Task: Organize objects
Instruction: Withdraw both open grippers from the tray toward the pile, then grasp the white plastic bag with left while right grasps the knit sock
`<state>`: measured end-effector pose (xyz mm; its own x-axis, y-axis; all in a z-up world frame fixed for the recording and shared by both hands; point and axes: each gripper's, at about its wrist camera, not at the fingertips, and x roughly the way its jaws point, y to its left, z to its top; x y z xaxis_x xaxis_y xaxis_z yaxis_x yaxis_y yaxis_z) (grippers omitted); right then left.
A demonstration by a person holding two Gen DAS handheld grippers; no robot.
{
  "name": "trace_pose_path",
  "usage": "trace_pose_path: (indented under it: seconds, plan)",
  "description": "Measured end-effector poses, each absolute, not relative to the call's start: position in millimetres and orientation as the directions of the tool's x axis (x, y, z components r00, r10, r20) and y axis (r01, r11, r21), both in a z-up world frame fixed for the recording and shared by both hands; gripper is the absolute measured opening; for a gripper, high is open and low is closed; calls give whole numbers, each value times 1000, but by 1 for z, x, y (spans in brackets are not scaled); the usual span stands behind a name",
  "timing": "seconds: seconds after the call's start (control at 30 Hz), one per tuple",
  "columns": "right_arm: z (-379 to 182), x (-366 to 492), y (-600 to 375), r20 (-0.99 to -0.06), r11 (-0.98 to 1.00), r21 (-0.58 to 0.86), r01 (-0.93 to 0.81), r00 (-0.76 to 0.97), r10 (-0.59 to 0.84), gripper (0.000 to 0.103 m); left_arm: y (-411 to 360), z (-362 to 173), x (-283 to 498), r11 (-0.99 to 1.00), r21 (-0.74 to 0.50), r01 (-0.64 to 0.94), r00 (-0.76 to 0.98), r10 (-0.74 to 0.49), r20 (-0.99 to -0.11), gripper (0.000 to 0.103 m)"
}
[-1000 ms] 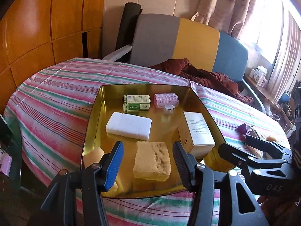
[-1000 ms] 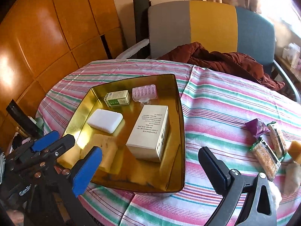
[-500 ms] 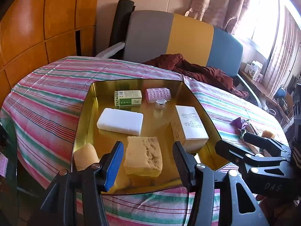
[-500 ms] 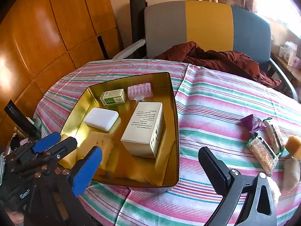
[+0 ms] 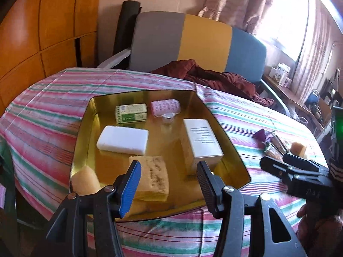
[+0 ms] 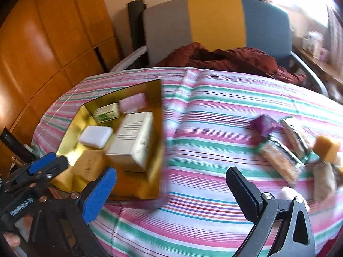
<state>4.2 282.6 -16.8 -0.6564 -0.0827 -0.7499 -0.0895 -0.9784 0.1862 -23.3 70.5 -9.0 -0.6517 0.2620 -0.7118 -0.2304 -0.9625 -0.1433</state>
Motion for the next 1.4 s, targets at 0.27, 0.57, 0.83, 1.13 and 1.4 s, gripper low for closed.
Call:
trace_pose_path:
  seconds: [0.27,0.57,0.83,1.13,1.4]
  plan:
    - [-22,38,366,-780,-945,154,-289,-623,64,103,101,0,-17,-933,-126,-337,-628,323,-708,55]
    - [-3,88,479,-776,-847,148,-510,-591,221,103,156,10,-13,-861,-114,-496,-561,418,-714,55]
    - [-1,123,547,-757,-742,173,-648,-569,320,103,239,3,0,-719,-108,-686,-425,517,-743,55]
    - [-7,130,560,-736,-720,244,-649,-608,299,103,323,-28,13,-594,-150,-790,-257,543,-800,71]
    - [-2,138,568,-718,-702,314,-639,-644,265,103,387,-60,13,-545,-108,-831,-215,495,-842,78]
